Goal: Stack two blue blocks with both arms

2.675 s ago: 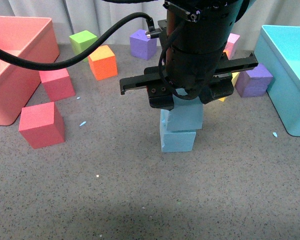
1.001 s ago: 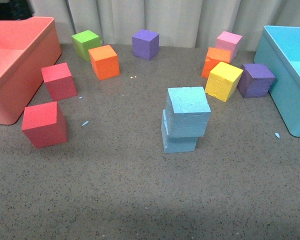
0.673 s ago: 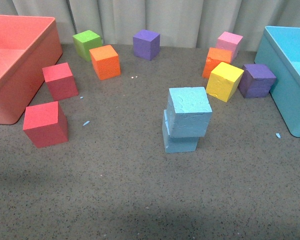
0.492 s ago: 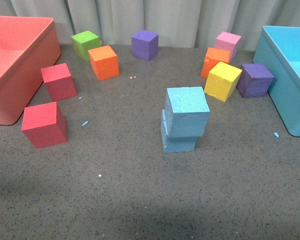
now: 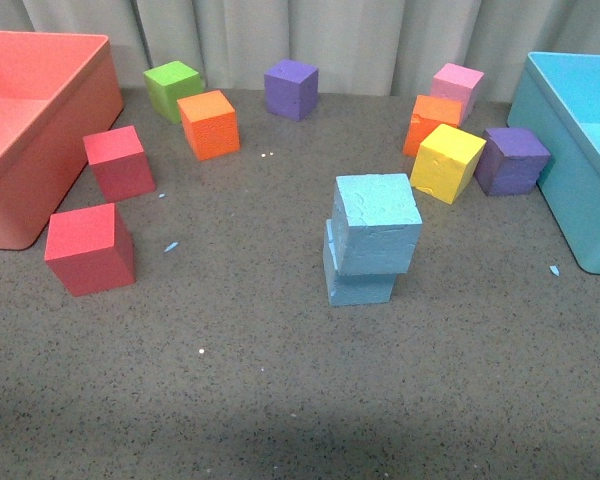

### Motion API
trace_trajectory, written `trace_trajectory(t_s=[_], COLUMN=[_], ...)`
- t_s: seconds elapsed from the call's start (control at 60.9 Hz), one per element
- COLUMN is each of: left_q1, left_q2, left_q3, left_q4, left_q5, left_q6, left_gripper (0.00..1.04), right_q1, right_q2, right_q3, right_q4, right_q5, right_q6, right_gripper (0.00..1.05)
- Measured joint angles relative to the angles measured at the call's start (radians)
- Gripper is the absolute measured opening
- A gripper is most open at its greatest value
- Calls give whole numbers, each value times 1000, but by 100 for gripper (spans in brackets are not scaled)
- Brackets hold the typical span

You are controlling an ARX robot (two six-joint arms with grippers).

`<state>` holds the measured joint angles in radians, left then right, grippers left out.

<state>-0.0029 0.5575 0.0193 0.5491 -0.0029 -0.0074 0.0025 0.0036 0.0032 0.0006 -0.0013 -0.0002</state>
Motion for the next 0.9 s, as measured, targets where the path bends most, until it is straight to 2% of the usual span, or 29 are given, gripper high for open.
trace_trajectory(t_s=[0.558, 0.903], left_q1=[0, 0], left_q2=[-287, -379], left_q3=[0, 0], left_q4=[-274, -367], left_q5=[0, 0], left_q6=[0, 0], left_gripper=[4, 4], right_q1=[0, 0], right_q2=[0, 0], right_q3=[0, 0], right_q4=[0, 0], right_q5=[0, 0], right_q6=[0, 0], right_gripper=[95, 95])
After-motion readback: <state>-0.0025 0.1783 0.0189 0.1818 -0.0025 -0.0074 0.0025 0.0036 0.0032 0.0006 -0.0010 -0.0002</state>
